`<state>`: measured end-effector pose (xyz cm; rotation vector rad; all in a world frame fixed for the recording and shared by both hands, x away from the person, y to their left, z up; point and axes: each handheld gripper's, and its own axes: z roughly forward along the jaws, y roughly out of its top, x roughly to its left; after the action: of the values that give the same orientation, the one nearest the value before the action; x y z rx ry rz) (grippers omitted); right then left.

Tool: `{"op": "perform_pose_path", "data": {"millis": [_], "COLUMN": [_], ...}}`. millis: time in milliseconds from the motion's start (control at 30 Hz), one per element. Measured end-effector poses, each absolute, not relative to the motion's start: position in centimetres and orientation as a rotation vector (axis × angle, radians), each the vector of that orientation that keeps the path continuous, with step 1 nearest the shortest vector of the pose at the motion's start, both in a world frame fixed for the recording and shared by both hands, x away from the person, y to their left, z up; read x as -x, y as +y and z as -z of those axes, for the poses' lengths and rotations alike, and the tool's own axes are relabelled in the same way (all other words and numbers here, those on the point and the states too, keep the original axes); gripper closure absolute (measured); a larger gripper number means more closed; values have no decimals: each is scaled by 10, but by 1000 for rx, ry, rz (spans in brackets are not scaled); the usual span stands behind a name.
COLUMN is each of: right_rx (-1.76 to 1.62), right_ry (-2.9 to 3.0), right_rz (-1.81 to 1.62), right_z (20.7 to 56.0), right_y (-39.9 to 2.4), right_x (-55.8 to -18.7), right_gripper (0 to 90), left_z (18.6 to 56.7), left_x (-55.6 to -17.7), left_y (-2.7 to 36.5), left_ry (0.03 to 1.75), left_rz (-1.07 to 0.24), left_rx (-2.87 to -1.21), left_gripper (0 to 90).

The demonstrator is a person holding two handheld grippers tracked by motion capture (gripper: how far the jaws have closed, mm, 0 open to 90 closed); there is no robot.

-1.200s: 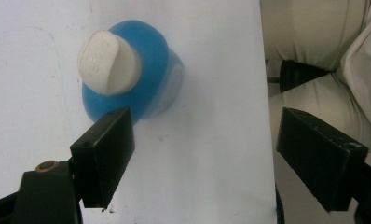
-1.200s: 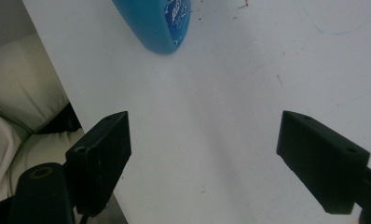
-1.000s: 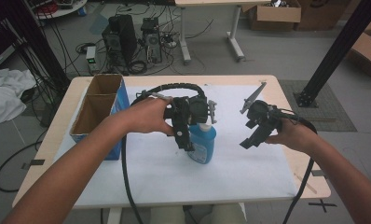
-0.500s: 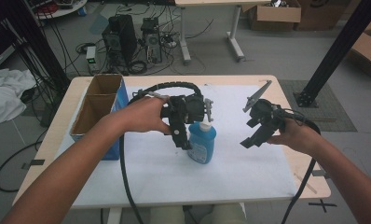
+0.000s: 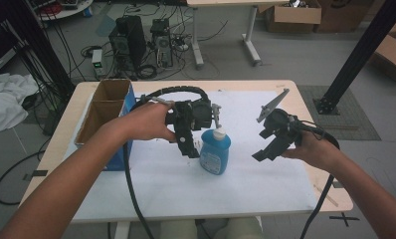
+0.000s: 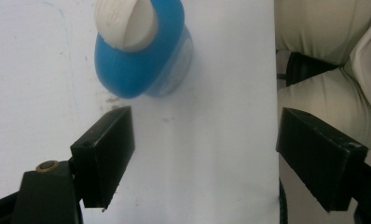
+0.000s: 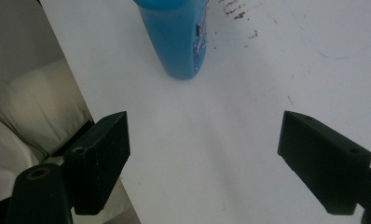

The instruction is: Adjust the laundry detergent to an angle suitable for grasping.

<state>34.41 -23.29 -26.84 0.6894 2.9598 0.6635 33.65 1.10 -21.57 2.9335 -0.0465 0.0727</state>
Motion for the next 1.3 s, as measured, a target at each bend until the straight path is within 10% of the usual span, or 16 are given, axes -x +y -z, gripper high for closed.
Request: {"op": "perform_pose_path", "data": {"millis": [1300], "right_rx": [-821], "right_ry": [2730], "right_rz": [-962], "right_z": [313], "right_y": [-176], "right_x": [-341], "right_gripper": [158], "left_z": [217], "left_x": [-342], "left_y": [35], "left_ry": [6], "left_rz": [-88], "left_rx": [-2953], "left_gripper": [201]}}
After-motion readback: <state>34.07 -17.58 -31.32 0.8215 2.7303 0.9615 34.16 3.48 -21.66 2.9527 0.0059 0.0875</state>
